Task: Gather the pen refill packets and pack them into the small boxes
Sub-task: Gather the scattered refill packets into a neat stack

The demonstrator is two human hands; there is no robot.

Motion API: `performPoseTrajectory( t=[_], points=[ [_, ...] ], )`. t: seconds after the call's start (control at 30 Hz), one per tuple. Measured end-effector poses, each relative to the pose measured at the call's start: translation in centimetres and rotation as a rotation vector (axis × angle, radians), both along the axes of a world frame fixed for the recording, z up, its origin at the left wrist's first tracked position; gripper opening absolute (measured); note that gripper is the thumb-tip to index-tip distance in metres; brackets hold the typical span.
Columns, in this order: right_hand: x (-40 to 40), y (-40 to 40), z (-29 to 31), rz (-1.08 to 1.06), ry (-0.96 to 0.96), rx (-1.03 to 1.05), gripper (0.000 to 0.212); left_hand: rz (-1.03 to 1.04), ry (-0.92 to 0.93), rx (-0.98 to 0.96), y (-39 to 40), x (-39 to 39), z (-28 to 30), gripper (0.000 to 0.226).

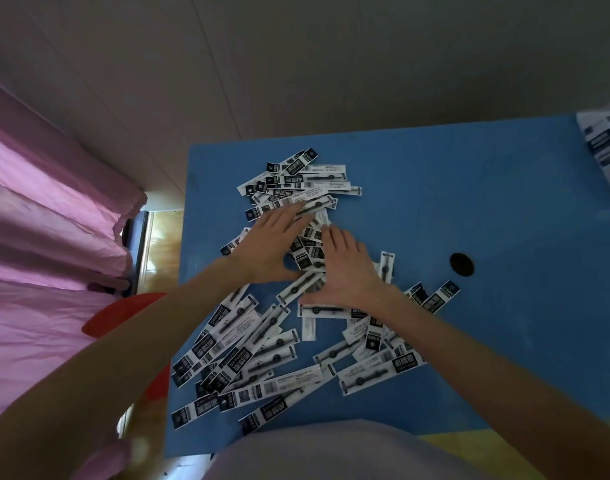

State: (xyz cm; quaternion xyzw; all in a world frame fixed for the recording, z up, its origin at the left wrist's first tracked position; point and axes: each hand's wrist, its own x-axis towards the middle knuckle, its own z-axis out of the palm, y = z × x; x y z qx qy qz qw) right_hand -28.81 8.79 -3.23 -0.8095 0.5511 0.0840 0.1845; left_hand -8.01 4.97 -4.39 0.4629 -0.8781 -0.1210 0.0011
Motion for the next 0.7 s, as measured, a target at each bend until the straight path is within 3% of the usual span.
performPoseTrajectory(
  t=[0.23,0.47,0.7],
  points=[
    [-2.0,-2.7,0.8,0.098,-0.028,0.015,0.124,0.152,0.038,0.057,0.1,-1.8,0.2,0.109],
    [-3.0,-3.7,0.7,0.056,-0.061,0.022,0.109,0.135,0.012,0.031,0.7,2.0,0.1,0.092],
    [-2.0,-6.3,1.5,0.23,-0.092,0.079,0.094,0.19,0.05,0.034,0.7,1.1,0.8,0.073]
  ],
)
